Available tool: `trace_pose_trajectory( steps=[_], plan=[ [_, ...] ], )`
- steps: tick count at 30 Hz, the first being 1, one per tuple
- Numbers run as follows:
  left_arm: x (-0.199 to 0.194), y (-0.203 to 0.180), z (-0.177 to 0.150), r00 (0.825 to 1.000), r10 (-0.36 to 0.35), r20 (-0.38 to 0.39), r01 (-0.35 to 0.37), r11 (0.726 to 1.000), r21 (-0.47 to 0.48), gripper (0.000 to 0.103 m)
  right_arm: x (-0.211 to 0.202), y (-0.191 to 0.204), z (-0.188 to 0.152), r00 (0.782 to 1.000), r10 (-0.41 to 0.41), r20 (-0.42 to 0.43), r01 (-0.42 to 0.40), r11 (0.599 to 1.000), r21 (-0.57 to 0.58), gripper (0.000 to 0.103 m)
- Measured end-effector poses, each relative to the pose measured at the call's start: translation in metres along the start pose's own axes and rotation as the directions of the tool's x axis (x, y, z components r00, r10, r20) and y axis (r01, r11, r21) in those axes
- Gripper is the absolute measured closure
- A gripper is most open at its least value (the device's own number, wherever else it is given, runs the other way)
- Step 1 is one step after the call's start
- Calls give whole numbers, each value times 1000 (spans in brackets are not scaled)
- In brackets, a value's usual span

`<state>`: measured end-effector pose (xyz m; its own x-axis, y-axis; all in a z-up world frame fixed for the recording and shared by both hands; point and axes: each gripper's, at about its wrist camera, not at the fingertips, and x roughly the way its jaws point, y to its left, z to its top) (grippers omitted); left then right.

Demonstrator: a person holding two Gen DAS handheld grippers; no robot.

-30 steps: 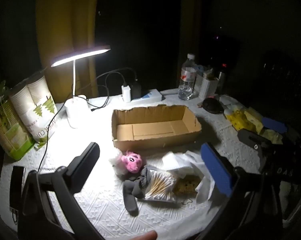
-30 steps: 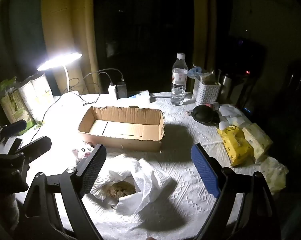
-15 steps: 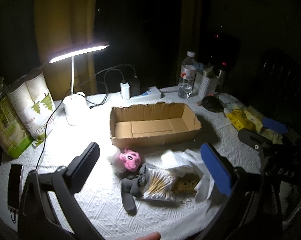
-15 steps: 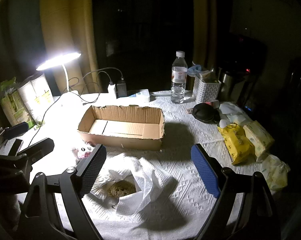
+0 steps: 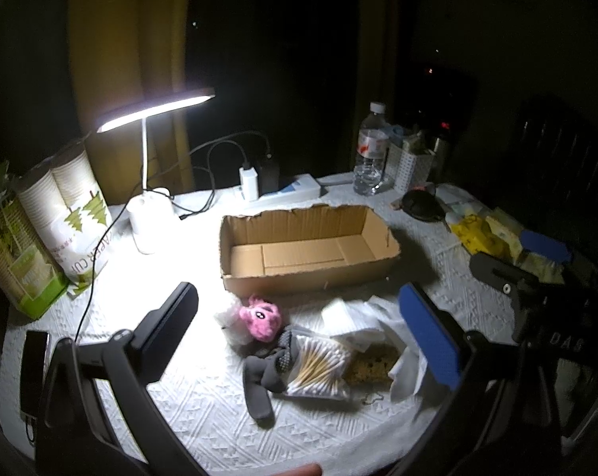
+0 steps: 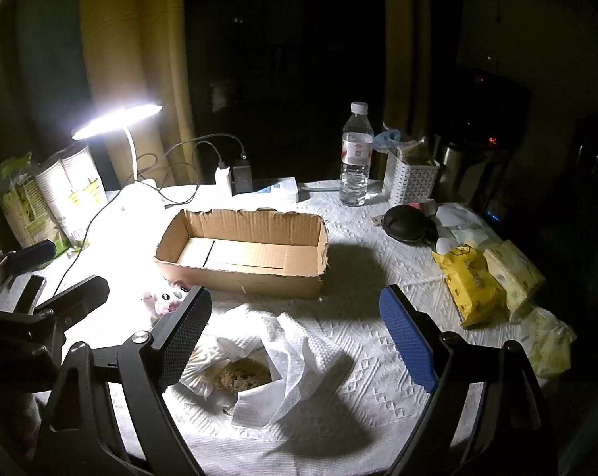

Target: Organize soft objects

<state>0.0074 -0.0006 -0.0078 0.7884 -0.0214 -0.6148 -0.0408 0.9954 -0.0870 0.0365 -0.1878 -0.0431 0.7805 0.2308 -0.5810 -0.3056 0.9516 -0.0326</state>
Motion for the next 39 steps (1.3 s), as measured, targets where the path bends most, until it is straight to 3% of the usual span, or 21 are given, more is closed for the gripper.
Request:
trace_pose_trajectory(
  steps=[39],
  plan=[
    [-2, -3, 8, 1000, 3, 7, -3, 1000, 4, 1, 0, -1, 4, 1000, -3, -2, 3, 1000, 1, 14]
  ],
)
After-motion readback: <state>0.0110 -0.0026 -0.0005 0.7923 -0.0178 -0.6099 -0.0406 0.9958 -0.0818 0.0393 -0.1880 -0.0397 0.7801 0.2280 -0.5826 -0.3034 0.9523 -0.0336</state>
